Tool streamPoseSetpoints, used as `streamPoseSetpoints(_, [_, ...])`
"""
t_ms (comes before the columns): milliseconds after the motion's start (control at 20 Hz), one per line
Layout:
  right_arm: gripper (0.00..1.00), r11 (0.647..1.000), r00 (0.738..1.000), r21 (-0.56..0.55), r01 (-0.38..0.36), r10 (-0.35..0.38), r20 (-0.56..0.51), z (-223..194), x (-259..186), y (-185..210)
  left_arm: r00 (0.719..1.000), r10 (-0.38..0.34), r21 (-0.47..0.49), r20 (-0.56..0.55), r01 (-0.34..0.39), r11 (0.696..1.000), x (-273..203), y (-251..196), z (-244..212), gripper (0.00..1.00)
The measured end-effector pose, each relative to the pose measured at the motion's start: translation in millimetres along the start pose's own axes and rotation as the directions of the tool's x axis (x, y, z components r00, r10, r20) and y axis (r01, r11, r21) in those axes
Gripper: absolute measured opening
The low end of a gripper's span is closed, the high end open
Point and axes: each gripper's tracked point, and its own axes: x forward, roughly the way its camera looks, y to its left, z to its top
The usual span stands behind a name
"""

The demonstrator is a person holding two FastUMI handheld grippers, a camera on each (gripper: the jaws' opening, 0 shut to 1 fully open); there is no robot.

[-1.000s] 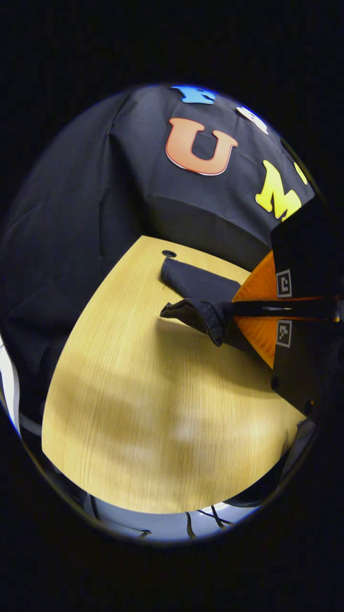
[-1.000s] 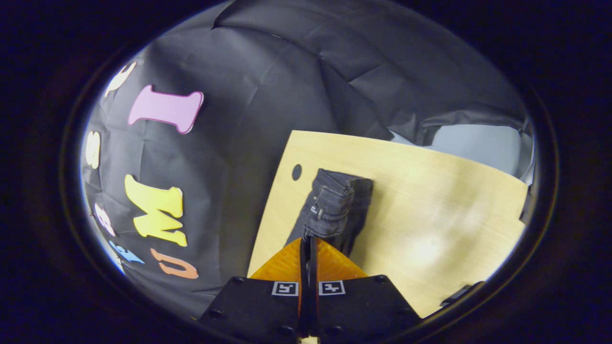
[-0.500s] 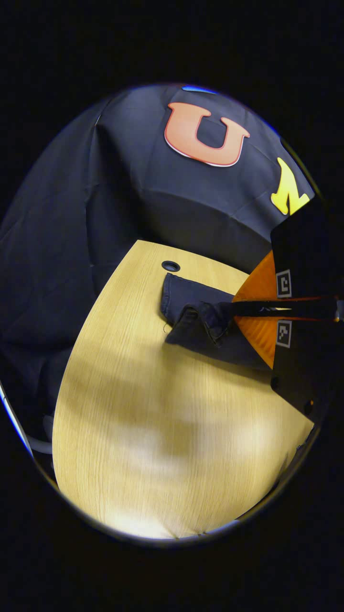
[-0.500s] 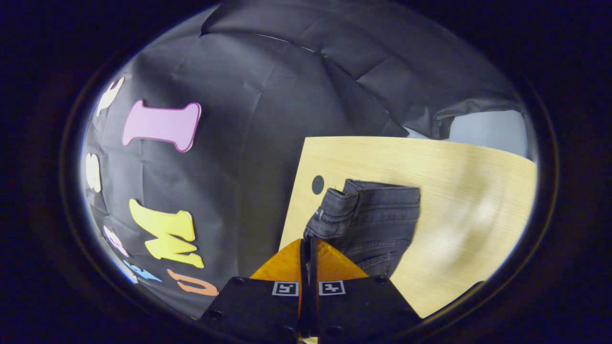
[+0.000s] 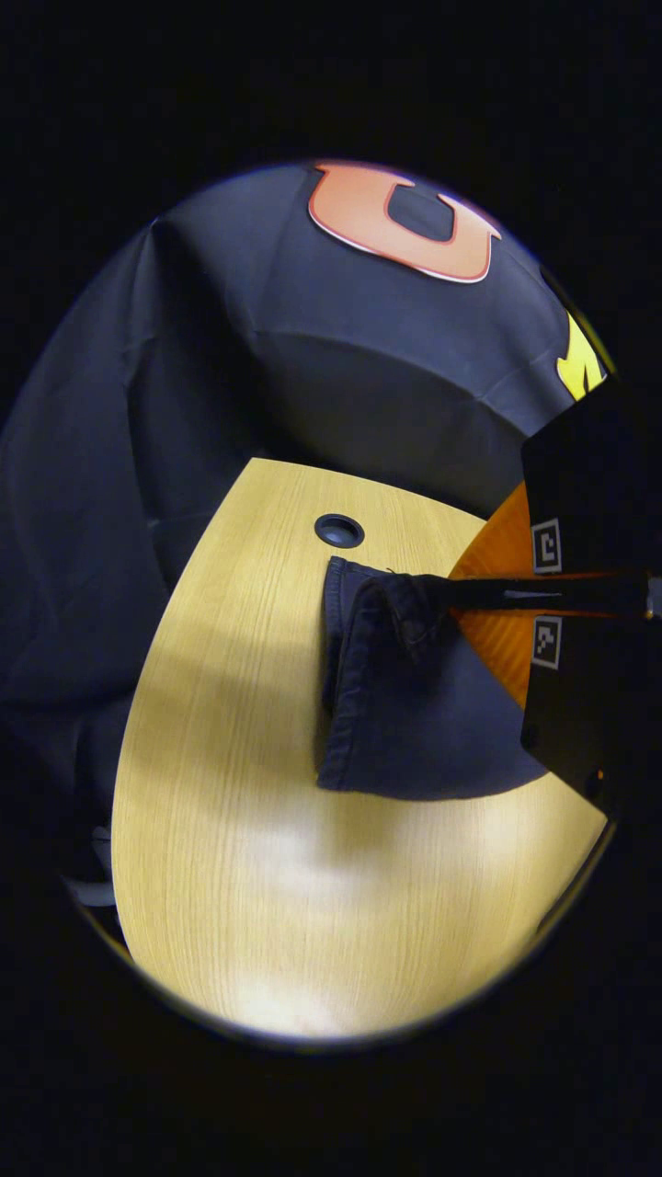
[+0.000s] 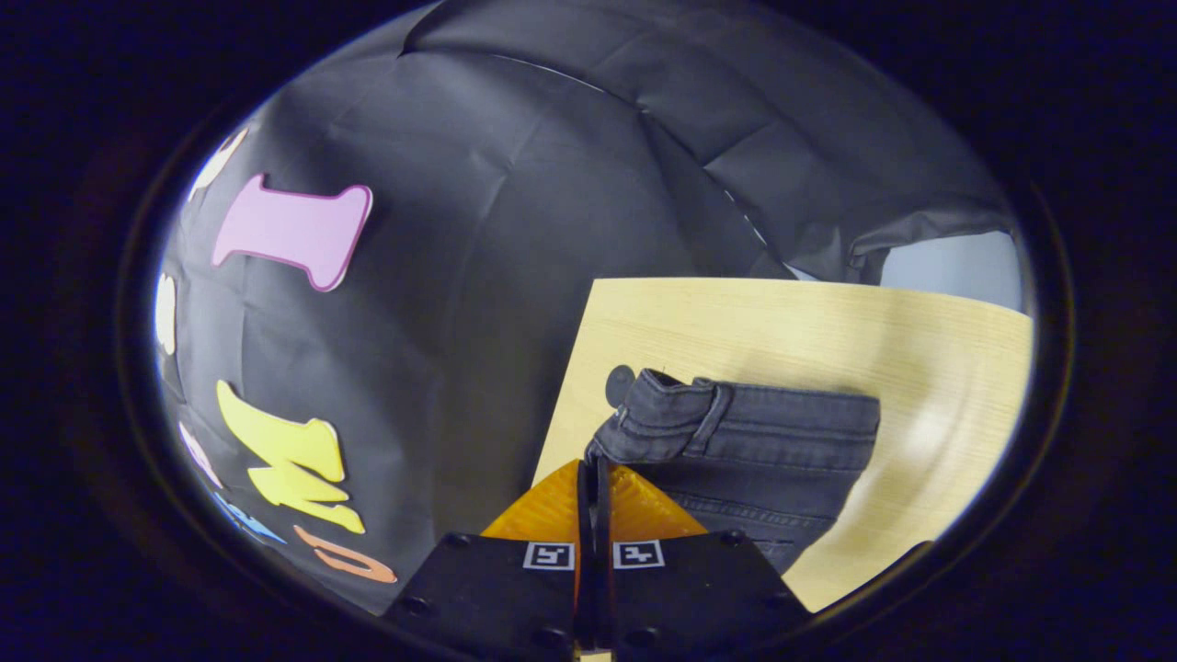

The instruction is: Grasp the waist and the cuffs of the jeans and fold them to make the two legs overlap; first hold the waist and fold one-third of the jeans toward the cuffs, then hold the cuffs and fold the remaining one-third in the same direction to finish folding.

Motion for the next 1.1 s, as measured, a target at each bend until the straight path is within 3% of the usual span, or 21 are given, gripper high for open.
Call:
streamPoseSetpoints(50, [0.05,1.000,1.000,-0.004,0.009,-0.009,0.001,-1.6,7.9,-2.3,1.000,0.014,0.011,-0.001,-0.014,1.000,10.7,0.1,0.4,0.03])
streamPoseSetpoints(100, [0.01,1.000,1.000,-0.002,0.015,-0.015,0.004,-2.4,15.8,-2.7,1.000,0.029,0.020,-0.002,-0.029,0.999,21.8,-0.8,-0.7,0.03])
streamPoseSetpoints(350, [0.01,0.997,0.997,-0.021,0.070,-0.070,0.015,-8.5,47.7,-19.4,0.996,0.088,0.029,0.007,-0.088,0.996,46.6,14.5,12.5,0.03])
streamPoseSetpoints(650, [0.01,0.987,0.989,-0.075,0.142,-0.139,0.043,-14.9,68.3,-33.6,0.990,0.129,0.144,0.049,-0.135,0.980,66.1,29.8,16.5,0.03])
streamPoseSetpoints(850, [0.05,0.991,0.992,-0.044,0.126,-0.125,0.016,-20.4,71.8,-27.9,0.998,0.051,0.152,0.039,-0.057,0.987,61.8,9.3,19.7,0.06])
streamPoseSetpoints(950, [0.62,0.993,0.994,-0.036,0.109,-0.109,-0.008,-27.9,77.3,-23.1,0.999,-0.031,0.145,0.031,0.026,0.989,48.2,-15.1,20.5,0.53])
streamPoseSetpoints(1000, [0.90,0.992,0.993,-0.046,0.115,-0.114,0.008,-30.4,77.0,-23.8,0.999,-0.027,0.144,0.038,0.021,0.989,40.2,-16.4,23.3,0.77])
streamPoseSetpoints(1050, [0.98,0.992,0.993,-0.050,0.117,-0.116,0.021,-30.5,76.1,-22.1,0.999,-0.018,0.149,0.033,0.013,0.989,35.0,-15.0,23.4,1.00])
streamPoseSetpoints(1100, [0.91,0.993,0.994,-0.048,0.110,-0.109,0.020,-31.6,74.7,-18.0,1.000,-0.007,0.166,0.021,0.003,0.986,26.5,-12.9,24.7,0.99])
